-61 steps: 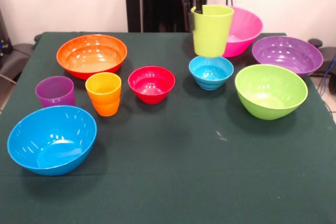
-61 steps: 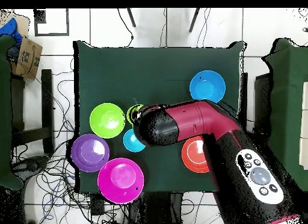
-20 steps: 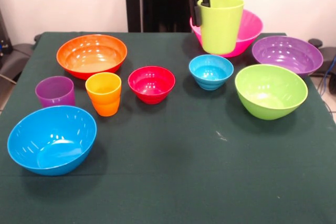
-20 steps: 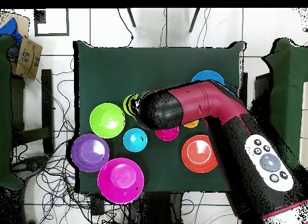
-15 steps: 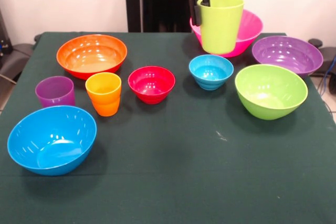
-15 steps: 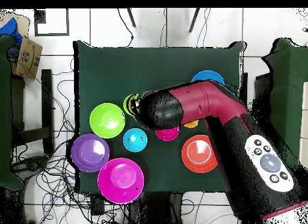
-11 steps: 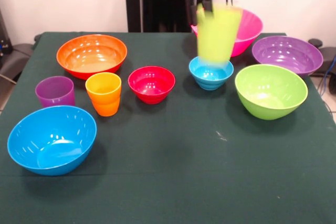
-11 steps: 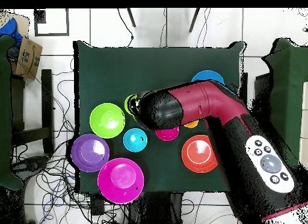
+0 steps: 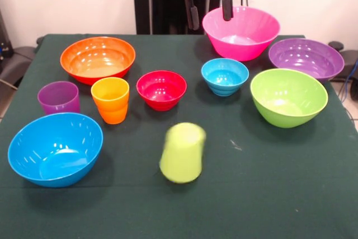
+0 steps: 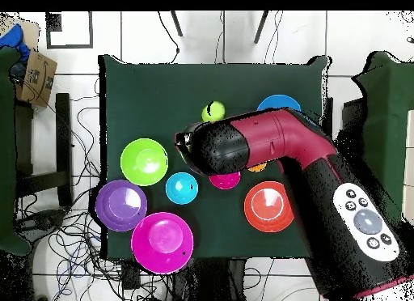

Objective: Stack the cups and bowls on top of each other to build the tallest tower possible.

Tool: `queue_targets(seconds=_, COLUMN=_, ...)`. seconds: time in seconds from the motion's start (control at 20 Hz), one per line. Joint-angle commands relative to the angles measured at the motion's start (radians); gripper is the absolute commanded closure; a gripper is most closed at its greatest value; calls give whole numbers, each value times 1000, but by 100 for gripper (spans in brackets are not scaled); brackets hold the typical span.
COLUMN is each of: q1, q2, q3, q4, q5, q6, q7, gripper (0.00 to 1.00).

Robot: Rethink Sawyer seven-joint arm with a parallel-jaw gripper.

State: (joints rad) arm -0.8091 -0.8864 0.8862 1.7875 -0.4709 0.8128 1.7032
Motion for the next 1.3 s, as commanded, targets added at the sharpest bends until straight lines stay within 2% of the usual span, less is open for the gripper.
queue_targets(seconds=0.05, q1=-2, q2=8, q3=11, q4=54, q5=-40, q6=86, q7=-195, gripper=0)
queue_targets(seconds=1.3, q1=-14, q2=-12, q3=9, q4=87, q5=-48, q6=51, q7=-169, gripper=0)
